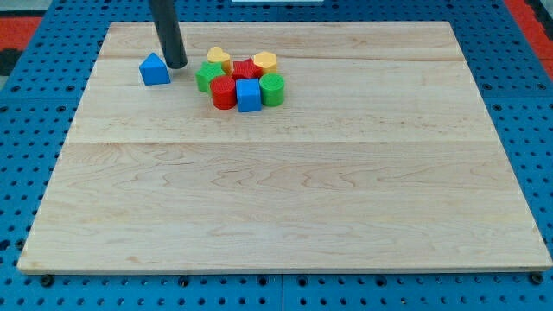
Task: Move the heart left to the hexagon
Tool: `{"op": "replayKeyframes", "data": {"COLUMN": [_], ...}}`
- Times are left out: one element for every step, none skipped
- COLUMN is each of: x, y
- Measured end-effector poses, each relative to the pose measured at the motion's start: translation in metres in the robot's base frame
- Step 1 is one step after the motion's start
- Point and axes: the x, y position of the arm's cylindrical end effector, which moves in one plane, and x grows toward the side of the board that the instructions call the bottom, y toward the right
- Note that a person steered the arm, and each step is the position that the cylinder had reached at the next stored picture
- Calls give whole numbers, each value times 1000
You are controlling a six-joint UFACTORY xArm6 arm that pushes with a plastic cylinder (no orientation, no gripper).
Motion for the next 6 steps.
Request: {"op": "replayKeyframes", "data": {"x": [-1, -8, -41, -67, -5, 49], "y": [62, 78, 13, -78, -153, -144]}}
